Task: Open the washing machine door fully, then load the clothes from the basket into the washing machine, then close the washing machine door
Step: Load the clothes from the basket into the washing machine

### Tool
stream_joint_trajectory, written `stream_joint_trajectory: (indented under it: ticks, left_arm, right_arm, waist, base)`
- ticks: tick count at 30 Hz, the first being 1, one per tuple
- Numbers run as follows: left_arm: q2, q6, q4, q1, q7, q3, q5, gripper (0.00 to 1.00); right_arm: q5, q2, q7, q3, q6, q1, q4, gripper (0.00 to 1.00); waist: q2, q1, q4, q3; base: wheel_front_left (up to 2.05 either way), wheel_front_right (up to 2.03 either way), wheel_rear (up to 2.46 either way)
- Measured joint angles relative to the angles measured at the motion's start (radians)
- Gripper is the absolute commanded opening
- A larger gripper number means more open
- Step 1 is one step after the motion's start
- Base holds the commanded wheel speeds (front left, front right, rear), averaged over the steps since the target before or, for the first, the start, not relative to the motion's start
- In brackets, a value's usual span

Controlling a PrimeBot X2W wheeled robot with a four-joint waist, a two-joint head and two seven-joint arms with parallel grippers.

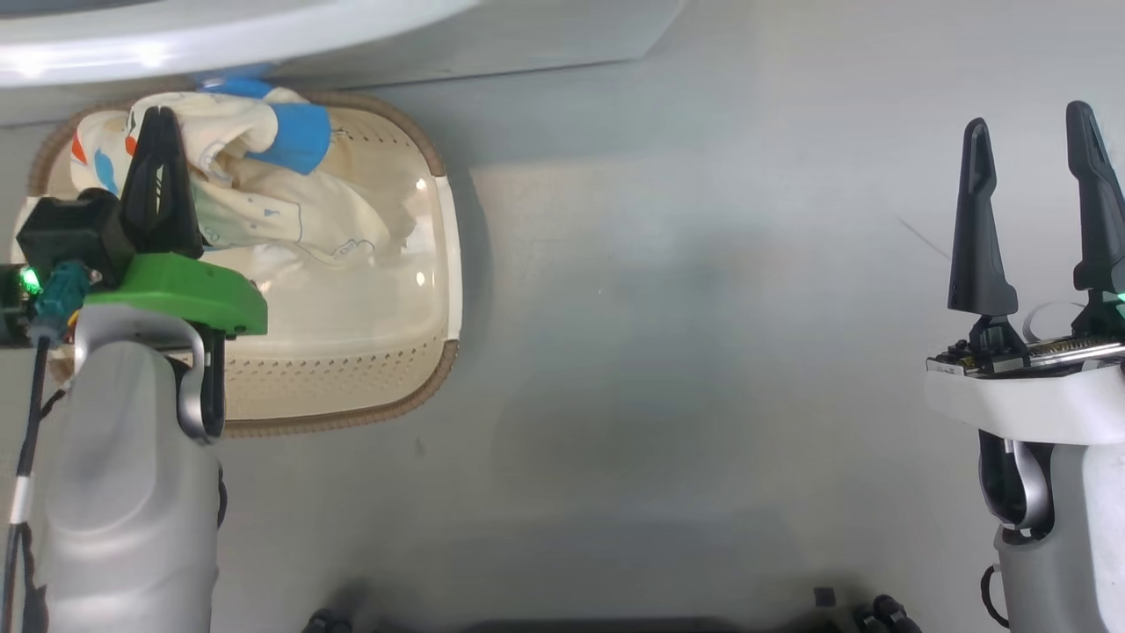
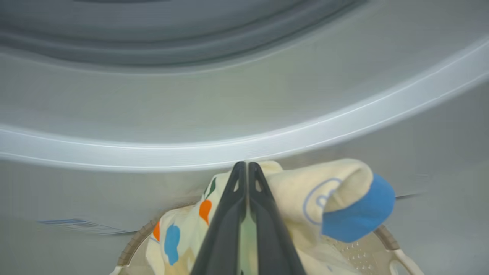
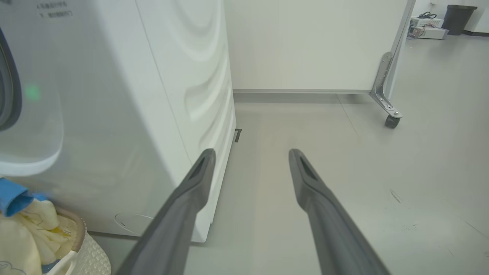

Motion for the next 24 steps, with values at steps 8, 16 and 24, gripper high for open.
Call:
stream_joint_trajectory:
  ticks: [8,16,24]
  left_arm:
    - [-0.005,0.000,-0.105,0.102,0.000,0.001,0.007,0.00]
    - [-0.007,0.003,-0.189,0.191,0.000,0.006,0.016,0.00]
    - [-0.007,0.008,-0.242,0.284,0.000,0.009,0.020,0.00]
  right_arm:
    - [0.008,0.001,-0.001,-0.024,0.006,0.006,0.064,1.00]
    - [0.015,0.007,-0.001,-0.023,0.010,0.026,0.120,1.00]
    - [0.019,0.020,-0.001,-0.007,0.023,0.058,0.165,1.00]
  waist:
    - [0.0000,0.0000,0.008,-0.106]
    - [0.0000,0.0000,0.015,-0.218]
    - [0.0000,-0.0001,0.017,-0.332]
  base:
    - [0.00,0.00,0.00]
    - [0.00,0.00,0.00]
    - [0.00,0.00,0.00]
